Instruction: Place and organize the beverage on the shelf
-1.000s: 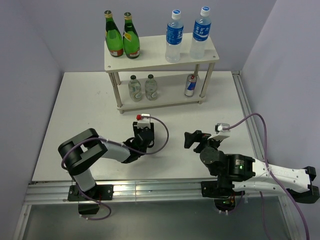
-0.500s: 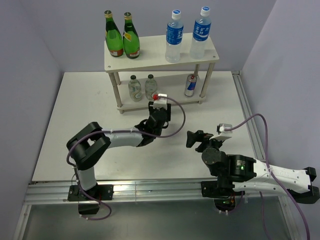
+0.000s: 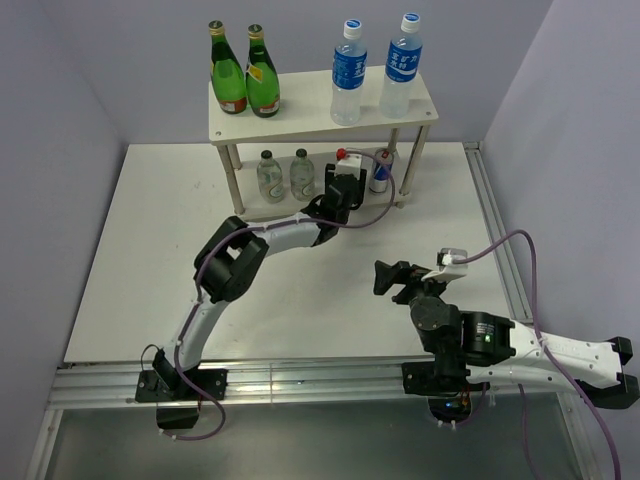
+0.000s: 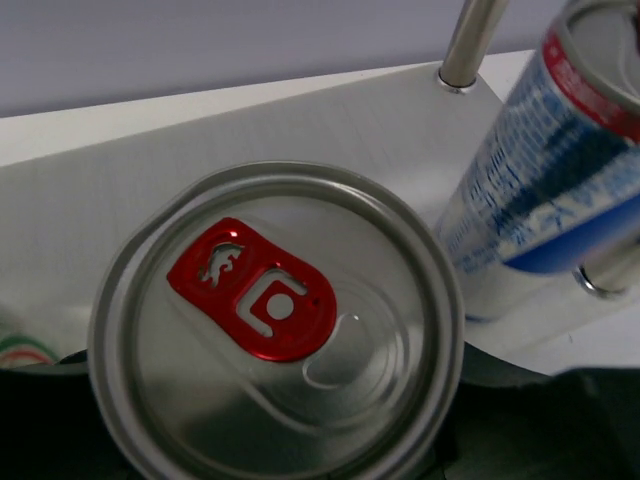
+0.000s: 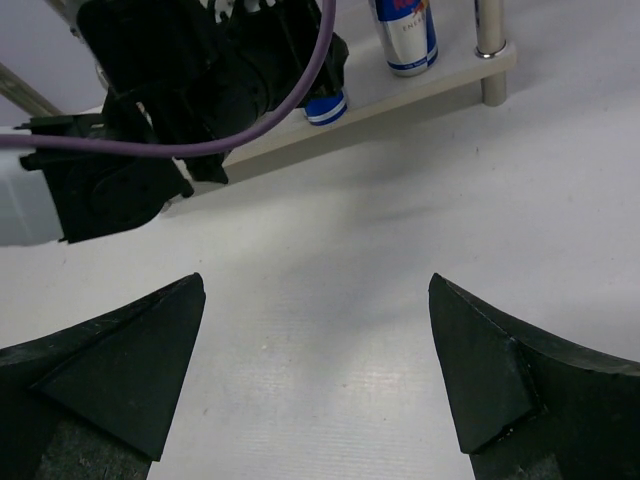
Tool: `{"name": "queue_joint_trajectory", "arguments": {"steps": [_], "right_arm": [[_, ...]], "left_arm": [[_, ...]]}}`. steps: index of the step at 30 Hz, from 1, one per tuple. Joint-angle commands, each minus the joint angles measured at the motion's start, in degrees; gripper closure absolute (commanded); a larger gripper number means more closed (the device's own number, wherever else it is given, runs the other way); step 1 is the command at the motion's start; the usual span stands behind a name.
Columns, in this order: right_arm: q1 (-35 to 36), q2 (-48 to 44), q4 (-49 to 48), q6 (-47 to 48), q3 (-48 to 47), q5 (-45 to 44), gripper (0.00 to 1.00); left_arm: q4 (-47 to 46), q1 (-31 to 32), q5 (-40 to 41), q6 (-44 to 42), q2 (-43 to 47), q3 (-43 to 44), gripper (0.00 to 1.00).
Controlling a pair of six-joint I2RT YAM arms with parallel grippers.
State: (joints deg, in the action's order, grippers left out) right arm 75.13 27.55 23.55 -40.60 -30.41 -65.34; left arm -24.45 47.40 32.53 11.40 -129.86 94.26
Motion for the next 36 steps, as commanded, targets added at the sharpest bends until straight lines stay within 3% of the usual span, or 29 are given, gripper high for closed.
{"name": "queue_joint_trajectory", "arguments": {"steps": [1,7,13,16,17,19,20,26,36], "right_arm": [[0.4,-1.2,-1.8,0.8,0.8,-1.2,0.0],[0.3,-2.1,-3.0,1.1,1.5,-1.5,0.0],[0.4,-1.9,-3.6,1.7,1.8,-1.4,0.0],[0.4,-1.7,-3.4,1.3,1.8,-1.4,0.0],[0.3,-1.6,-3.3,1.2,1.8,-1.5,0.0],[0.4,-1.5,-3.2,0.9,1.8,-1.7,0.0],[0.3,-1.4,-3.0,0.8,1.8,-1.7,0.0],[0.4,-1.5,-2.2,-0.1,1.7,-2.1,0.0],[0.4,-1.4,-2.1,-0.1,1.6,-2.1,0.0]], "left_arm": [[-0.8,-1.5,-2.2,-1.1,-1.9,8.6,1.0],[1.2,-2.4,-4.4,-0.3,-5.5,13.8,1.0],[-0.9,-2.3,-7.5,1.0,-5.9,11.4,0.96],[-1.8,-2.3,-8.9,1.3,-5.8,10.3,0.74],[-1.7,-2.3,-9.2,1.3,-5.8,10.3,0.6],[-1.7,-2.3,-9.7,1.4,-5.6,9.7,0.5],[-1.8,-2.4,-9.7,1.4,-5.4,9.4,0.39],[-2.4,-2.1,-9.5,1.1,-3.0,5.8,0.06],[-5.1,-0.1,-6.3,0.6,2.8,-3.6,0.04]]}}
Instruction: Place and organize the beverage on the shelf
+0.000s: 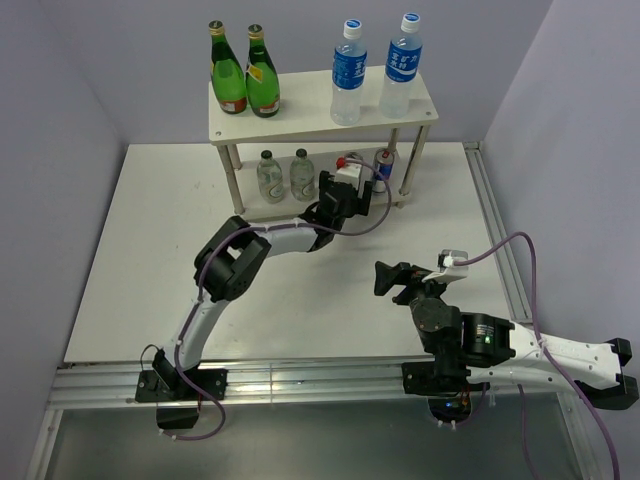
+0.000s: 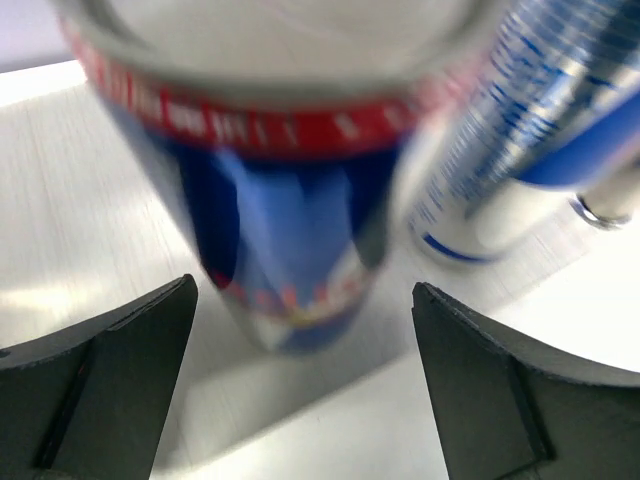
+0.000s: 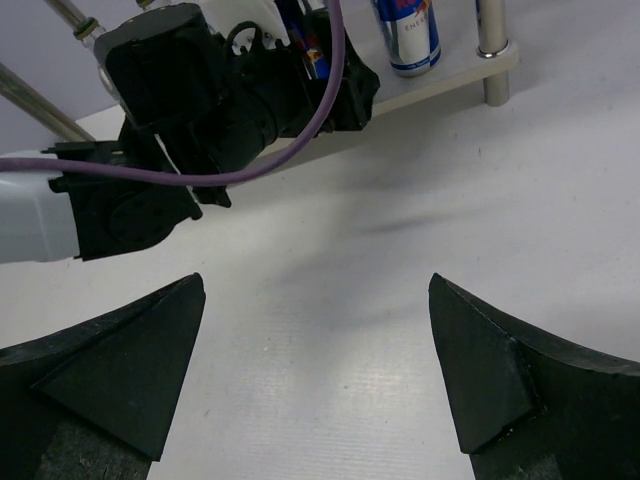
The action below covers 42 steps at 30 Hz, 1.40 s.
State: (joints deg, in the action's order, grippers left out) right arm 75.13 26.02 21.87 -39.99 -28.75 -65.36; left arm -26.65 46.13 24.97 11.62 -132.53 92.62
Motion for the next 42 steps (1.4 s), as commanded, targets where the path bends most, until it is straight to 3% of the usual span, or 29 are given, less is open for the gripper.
{"name": "queue_joint_trajectory", "arguments": {"steps": [1,13,16,19,20,21,23,24,26,29,32,36,42], "right_arm": [[0.4,0.4,-0.3,-0.8,-0.1,-2.0,0.0],[0.4,3.2,4.0,-4.6,-1.6,-4.1,0.0],[0.4,3.8,8.0,-7.6,-3.8,-3.1,0.0],[0.4,4.6,9.5,-6.3,-7.4,0.1,0.0],[0.4,4.8,9.5,-3.6,-8.8,3.5,0.0],[0.4,5.1,9.5,-2.0,-11.8,4.9,0.0],[0.5,6.2,11.3,2.0,-18.0,7.5,0.0],[0.5,6.8,12.5,3.0,-20.4,7.9,0.0],[0.4,8.4,16.2,6.6,-28.2,7.7,0.0],[0.4,10.1,19.4,12.3,-37.1,6.8,0.0],[0.4,10.3,20.1,17.5,-42.9,7.7,0.0],[0.4,8.7,22.4,18.4,-47.0,10.9,0.0],[0.4,4.8,20.5,19.9,-46.8,13.2,0.0]], "left_arm": [[-2.9,1.2,1.4,0.5,6.0,-2.7,0.04],[-6.0,6.9,8.0,2.8,21.8,-23.7,0.01],[-3.0,9.2,11.1,5.6,29.1,-29.8,0.01],[6.8,12.7,13.2,10.6,38.7,-34.3,0.01],[10.6,14.0,14.9,13.3,40.9,-34.3,0.01],[22.4,16.8,21.4,15.4,45.1,-32.5,0.01],[36.4,19.2,26.0,21.8,48.8,-28.8,0.01],[49.8,20.9,30.0,23.3,52.3,-24.7,0.01],[66.5,23.6,35.1,28.3,57.5,-17.3,0.01],[73.4,28.1,37.3,27.4,64.1,-12.2,0.02],[76.4,30.2,32.3,25.7,73.4,-7.9,0.03],[74.8,30.2,32.4,21.2,86.8,-10.3,0.01],[72.0,30.2,35.2,18.4,95.0,-15.0,0.01]]}}
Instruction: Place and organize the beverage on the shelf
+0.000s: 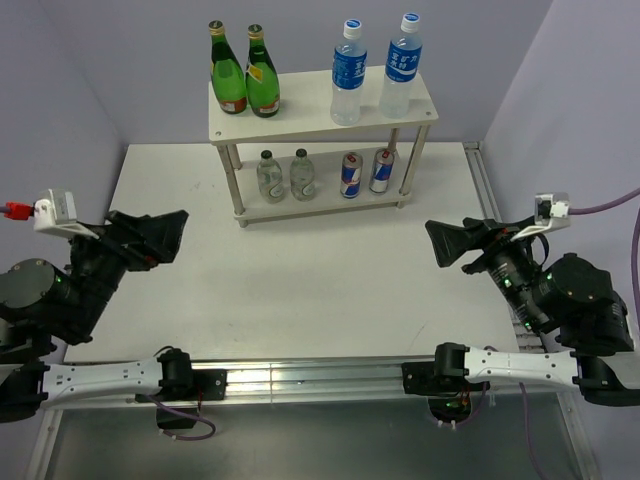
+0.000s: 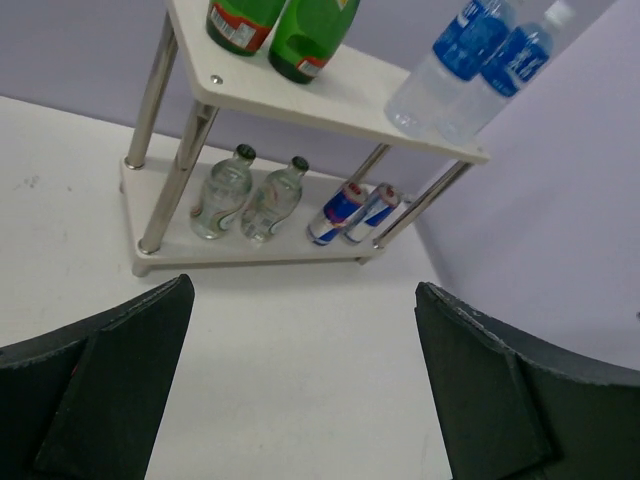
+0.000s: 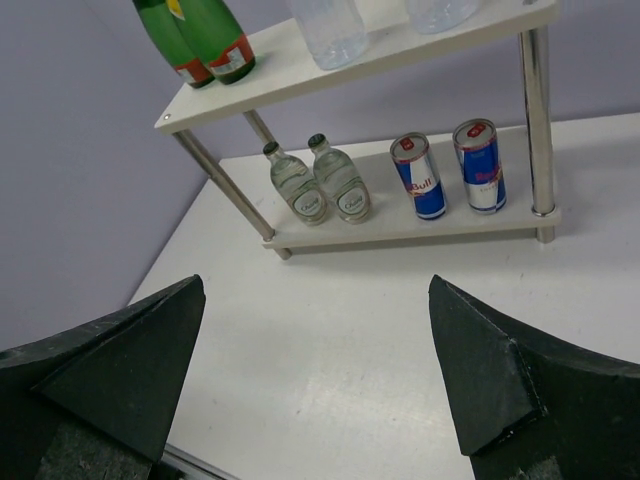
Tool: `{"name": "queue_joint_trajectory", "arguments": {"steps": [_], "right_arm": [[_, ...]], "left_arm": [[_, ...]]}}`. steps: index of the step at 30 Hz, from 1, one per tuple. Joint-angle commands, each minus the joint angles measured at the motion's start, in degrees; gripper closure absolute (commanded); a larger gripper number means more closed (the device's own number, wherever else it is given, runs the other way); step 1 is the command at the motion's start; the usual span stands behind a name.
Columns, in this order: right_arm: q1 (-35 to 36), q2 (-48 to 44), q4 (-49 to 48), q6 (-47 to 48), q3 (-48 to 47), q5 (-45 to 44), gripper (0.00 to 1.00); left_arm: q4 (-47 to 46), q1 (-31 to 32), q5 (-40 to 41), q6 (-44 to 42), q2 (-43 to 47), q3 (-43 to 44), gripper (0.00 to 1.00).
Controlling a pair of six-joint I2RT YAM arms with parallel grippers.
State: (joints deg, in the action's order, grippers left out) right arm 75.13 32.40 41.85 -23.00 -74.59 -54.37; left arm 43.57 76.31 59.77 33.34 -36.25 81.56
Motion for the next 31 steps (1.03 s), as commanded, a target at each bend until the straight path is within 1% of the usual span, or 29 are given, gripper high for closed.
{"name": "queue_joint_trajectory", "arguments": {"steps": [1,4,25,31], "right_arm": [[0.4,-1.8,0.6,3.2,-1.1,2.4,0.0],[0.4,-2.4,1.0,3.3,-1.6,1.9,0.0],[0.4,-3.4,-1.4,5.2,1.1,0.8,0.0],[0.4,-2.2,-1.9,6.0,1.2,0.1,0.0]], "left_arm": [[0.7,0.1,0.4,-4.2,-0.6,-4.6,0.0],[-2.2,0.1,0.4,-6.4,1.3,-6.8,0.01],[-2.3,0.1,2.4,-6.4,0.9,-9.3,0.01],[-2.4,0.1,3.2,-6.4,0.7,-9.9,0.01]]}}
